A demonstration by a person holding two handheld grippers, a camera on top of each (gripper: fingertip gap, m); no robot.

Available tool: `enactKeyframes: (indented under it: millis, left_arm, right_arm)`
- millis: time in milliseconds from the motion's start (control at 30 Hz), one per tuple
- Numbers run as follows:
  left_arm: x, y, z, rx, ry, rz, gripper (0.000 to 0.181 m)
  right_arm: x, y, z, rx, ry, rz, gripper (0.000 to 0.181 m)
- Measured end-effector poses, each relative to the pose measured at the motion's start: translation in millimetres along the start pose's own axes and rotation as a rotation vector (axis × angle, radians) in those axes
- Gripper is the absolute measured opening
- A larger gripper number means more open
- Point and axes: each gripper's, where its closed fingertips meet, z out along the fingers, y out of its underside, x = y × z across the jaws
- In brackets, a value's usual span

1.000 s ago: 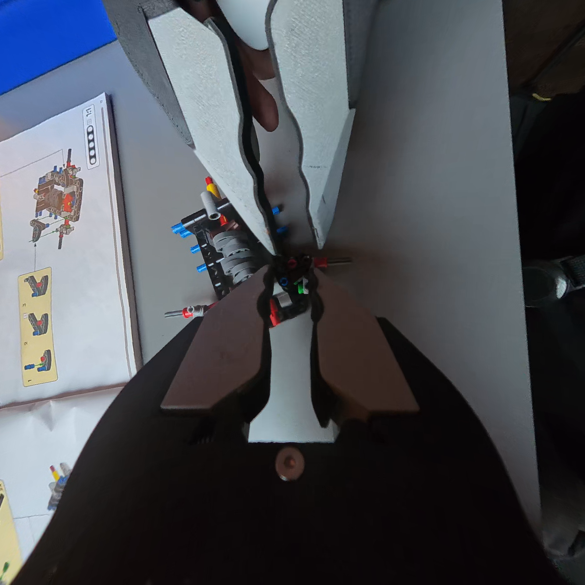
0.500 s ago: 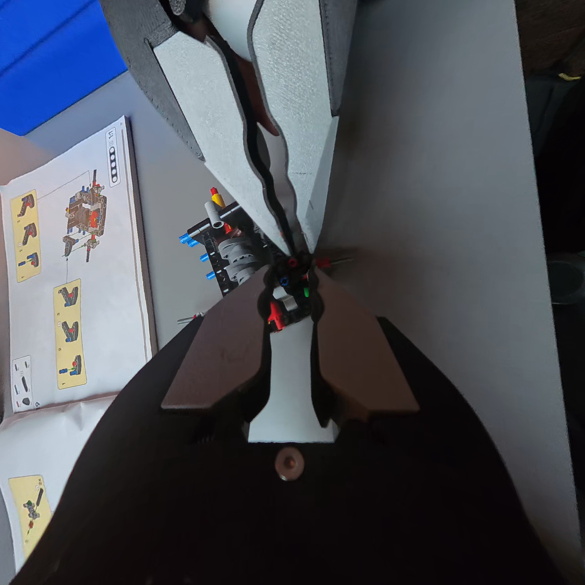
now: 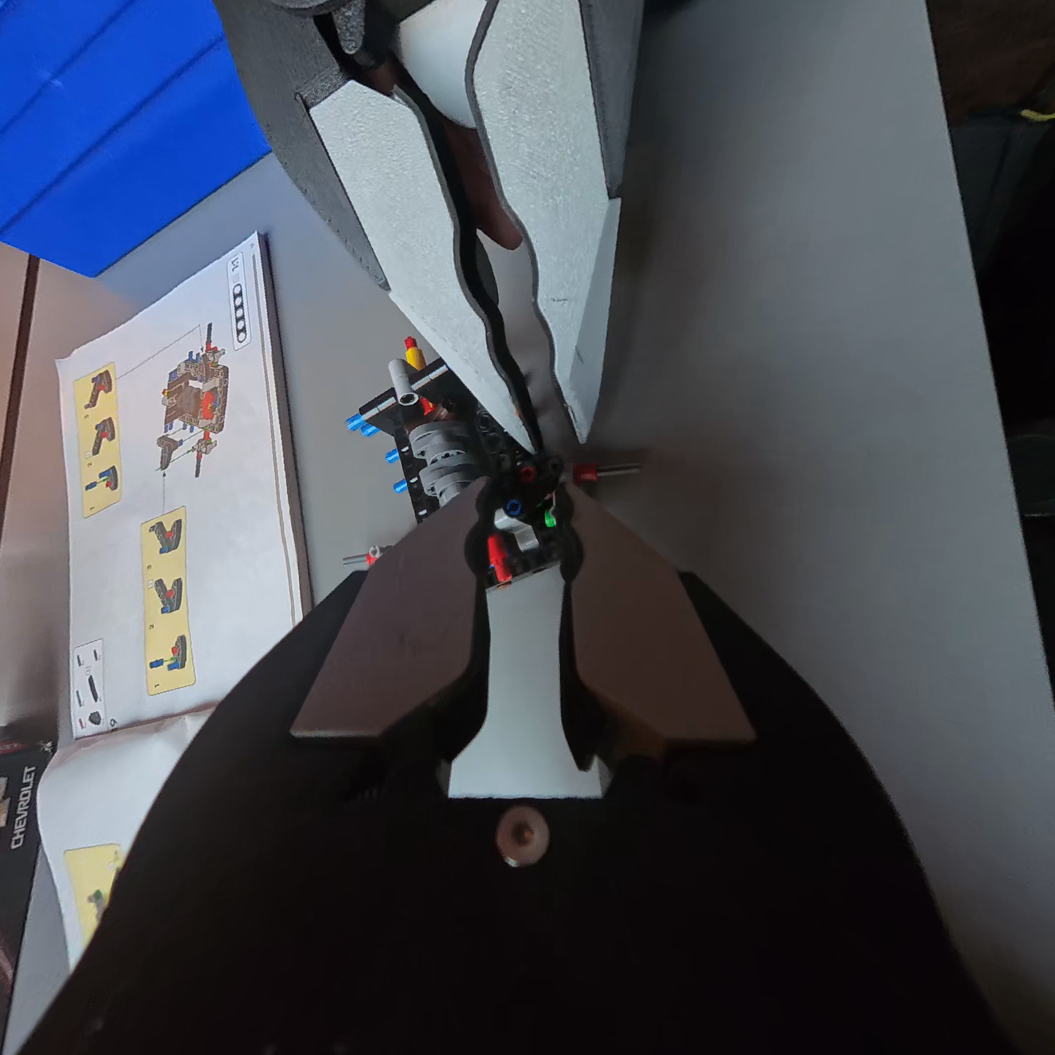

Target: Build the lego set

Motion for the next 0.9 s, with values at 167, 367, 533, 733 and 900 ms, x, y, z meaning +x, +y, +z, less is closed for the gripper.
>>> enactKeyframes:
  millis: [167,367,533,733,900]
  left_arm:
    - [-1.0,2.3,-8.8,0.047,-0.004,-0.061,0.017]
    - [2.0,10.7,-14.4,0.088,-0.034,-0.107,0.017]
    - [6.6,11.2,-13.6,0.104,-0.053,-0.088,0.017]
    - [1.0,10.3,-15.0,0.165,-0.085,-0.129,0.017]
    - [3.9,11.6,-10.9,0.196,-0.068,-0.154,0.017]
  right_arm:
    - [1.8,1.5,3.5,-0.017,0.022,0.012,0.003]
    - [6.0,-3.5,1.6,-0.021,0.117,-0.012,0.000]
    - [1.9,7.2,1.7,-0.034,0.138,0.048,0.004]
    - [7.5,2.9,2.5,0.001,0.150,0.093,0.004]
    - [4.6,1.1,8.4,-0.014,0.139,0.075,0.004]
